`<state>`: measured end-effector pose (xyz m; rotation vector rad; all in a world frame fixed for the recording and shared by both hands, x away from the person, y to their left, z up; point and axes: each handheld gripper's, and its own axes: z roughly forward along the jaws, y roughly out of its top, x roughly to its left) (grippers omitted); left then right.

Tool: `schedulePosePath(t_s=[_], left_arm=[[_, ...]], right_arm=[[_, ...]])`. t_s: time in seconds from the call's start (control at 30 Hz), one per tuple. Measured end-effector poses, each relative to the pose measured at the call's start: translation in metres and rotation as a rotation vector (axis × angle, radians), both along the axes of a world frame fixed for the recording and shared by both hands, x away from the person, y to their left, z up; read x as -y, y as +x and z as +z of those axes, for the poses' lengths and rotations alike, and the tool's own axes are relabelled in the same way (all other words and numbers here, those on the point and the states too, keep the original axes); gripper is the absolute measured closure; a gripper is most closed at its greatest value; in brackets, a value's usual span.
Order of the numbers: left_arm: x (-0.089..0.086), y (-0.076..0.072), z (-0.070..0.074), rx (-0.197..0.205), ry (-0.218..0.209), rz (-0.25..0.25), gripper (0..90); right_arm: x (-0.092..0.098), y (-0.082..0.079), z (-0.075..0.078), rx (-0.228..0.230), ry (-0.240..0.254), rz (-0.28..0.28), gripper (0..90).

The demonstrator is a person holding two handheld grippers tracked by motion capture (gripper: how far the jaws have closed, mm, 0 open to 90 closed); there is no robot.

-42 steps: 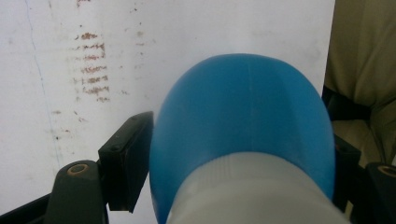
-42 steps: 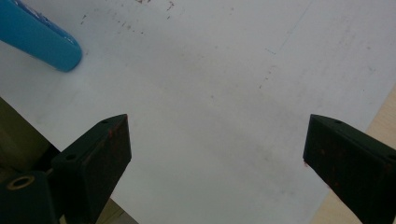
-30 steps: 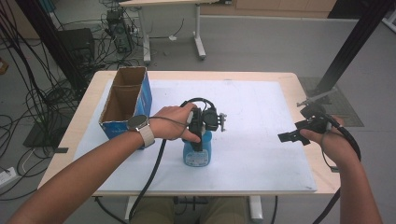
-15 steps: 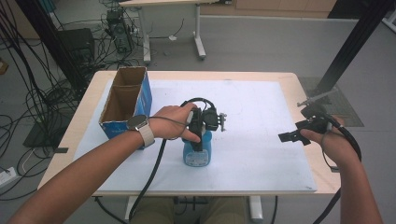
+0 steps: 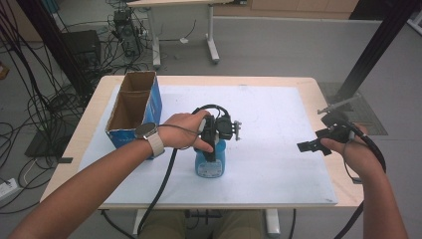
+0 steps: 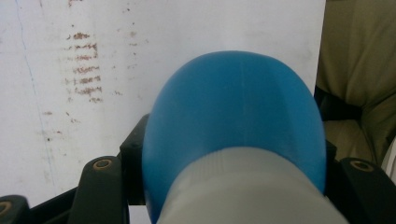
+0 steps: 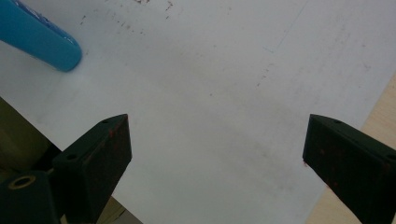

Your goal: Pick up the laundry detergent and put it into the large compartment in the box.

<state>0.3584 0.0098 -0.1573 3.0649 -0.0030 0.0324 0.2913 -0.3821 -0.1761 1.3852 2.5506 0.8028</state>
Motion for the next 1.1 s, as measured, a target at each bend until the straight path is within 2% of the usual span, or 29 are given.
schedulePosePath(t_s=[1.1], left_arm=[[-0.0024,0.0015,-0.0007,-0.006,-0.008,0.008,38.7]], right_arm=[[-0.0016,0.0004,0.0010,-0.003,-0.005,-0.001,7.9]])
